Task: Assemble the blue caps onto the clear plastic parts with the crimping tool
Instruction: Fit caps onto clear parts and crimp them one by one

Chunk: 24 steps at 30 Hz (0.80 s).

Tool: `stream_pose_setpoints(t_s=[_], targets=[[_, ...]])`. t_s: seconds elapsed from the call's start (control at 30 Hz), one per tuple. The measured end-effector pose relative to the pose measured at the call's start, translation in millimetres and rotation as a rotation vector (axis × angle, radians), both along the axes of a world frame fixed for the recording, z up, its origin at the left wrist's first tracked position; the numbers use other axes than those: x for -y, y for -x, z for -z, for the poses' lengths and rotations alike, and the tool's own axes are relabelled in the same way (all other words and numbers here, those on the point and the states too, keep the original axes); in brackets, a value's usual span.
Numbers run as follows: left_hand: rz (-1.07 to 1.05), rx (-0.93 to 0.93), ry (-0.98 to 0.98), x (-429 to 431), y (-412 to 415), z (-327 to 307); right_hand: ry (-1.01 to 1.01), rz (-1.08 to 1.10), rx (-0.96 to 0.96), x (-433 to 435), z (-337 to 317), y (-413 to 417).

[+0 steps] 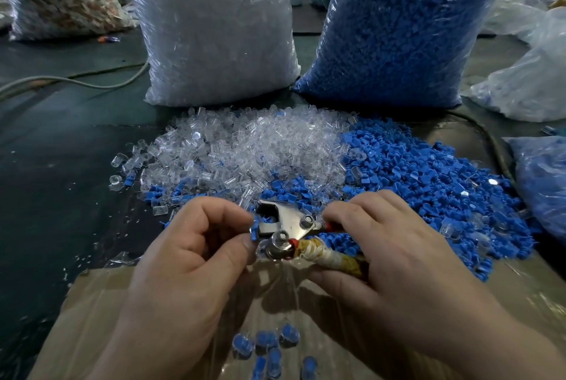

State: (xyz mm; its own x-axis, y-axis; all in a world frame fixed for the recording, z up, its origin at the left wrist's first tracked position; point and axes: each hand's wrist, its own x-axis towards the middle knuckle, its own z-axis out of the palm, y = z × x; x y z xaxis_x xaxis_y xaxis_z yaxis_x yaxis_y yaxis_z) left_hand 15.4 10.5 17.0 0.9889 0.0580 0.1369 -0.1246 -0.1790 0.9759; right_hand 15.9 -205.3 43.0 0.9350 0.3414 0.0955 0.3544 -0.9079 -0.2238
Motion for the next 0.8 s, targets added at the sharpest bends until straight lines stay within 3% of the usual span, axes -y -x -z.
stream_pose_setpoints(t_s=[0.5, 0.63, 0.8], targets=[[-0.054, -0.008, -0.148, -4, -1, 2, -0.027, -0.015, 0.146, -4, 3, 2], [-0.094, -0.079, -0.175, -6, -4, 7, 0.098, 0.105, 0.176, -1, 8, -5], [0.084, -0.183, -0.277, 1, 1, 5, 0.23, 0.197, 0.063, -3, 7, -18]])
